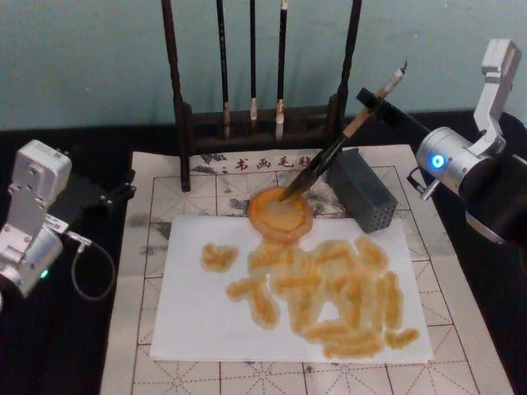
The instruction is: Pick up the brush from the inkstone, write on the paper, then place the brush back to its original position.
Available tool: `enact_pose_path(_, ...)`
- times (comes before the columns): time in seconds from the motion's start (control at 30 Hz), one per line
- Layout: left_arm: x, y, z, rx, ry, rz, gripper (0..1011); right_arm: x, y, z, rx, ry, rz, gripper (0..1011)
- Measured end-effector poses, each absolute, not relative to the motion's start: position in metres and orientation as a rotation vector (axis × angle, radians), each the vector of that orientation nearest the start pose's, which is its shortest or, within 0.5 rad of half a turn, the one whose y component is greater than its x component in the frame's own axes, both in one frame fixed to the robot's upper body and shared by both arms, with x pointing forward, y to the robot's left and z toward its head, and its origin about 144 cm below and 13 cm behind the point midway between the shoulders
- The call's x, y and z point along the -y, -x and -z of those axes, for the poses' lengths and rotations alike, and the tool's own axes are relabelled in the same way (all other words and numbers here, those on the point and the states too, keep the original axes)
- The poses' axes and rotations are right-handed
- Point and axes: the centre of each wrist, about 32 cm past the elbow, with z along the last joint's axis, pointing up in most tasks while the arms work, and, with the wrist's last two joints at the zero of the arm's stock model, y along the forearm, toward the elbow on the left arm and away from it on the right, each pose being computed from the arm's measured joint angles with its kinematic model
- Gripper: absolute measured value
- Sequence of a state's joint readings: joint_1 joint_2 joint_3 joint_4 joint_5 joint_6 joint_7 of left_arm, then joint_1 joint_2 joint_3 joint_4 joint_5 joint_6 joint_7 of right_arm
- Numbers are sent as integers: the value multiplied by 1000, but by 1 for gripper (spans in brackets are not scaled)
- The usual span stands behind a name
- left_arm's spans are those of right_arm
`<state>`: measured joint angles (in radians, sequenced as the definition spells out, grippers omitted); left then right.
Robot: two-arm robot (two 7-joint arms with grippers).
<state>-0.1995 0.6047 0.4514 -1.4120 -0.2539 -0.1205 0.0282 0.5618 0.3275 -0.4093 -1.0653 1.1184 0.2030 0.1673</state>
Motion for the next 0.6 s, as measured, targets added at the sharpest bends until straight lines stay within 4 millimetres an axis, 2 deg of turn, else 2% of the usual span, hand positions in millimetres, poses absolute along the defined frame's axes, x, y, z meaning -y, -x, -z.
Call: enact_pose_path(0.6, -310, -489, -1140, 285, -304, -1248, 1001, 261, -591, -1195, -514, -273, 1151, 187)
